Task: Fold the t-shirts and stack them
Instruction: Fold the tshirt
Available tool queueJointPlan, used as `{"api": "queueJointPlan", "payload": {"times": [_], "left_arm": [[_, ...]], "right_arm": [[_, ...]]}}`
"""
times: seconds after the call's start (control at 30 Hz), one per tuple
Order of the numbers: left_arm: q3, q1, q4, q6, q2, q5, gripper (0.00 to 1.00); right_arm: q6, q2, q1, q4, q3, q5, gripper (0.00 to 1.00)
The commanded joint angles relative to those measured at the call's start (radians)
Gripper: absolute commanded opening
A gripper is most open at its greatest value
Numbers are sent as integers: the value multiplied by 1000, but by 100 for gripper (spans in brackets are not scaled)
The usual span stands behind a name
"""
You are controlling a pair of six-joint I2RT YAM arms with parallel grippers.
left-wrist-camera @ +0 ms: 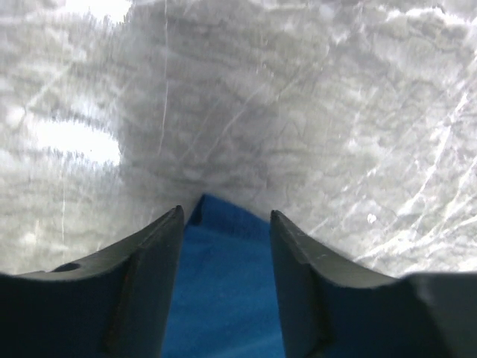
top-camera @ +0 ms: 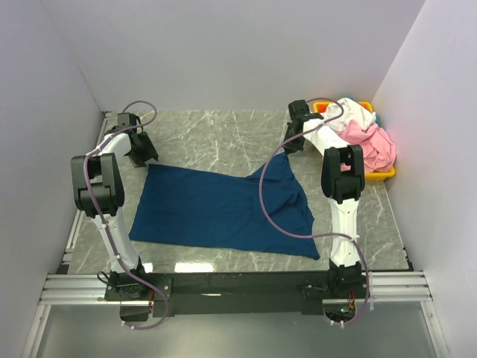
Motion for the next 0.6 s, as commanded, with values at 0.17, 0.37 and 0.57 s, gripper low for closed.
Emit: {"api": "queueJointPlan", "payload": {"times": [0.17, 0.37, 0.57], "left_arm": [[67, -5, -11, 32, 46, -12, 47], [67, -11, -11, 32, 60, 1, 43], [74, -13, -8, 35, 76, -4, 22]], "right_arm": [[8, -42, -7, 12, -13, -6, 0], [11, -56, -6, -7, -1, -18, 0], [17, -82, -6, -25, 24, -29, 0]]}}
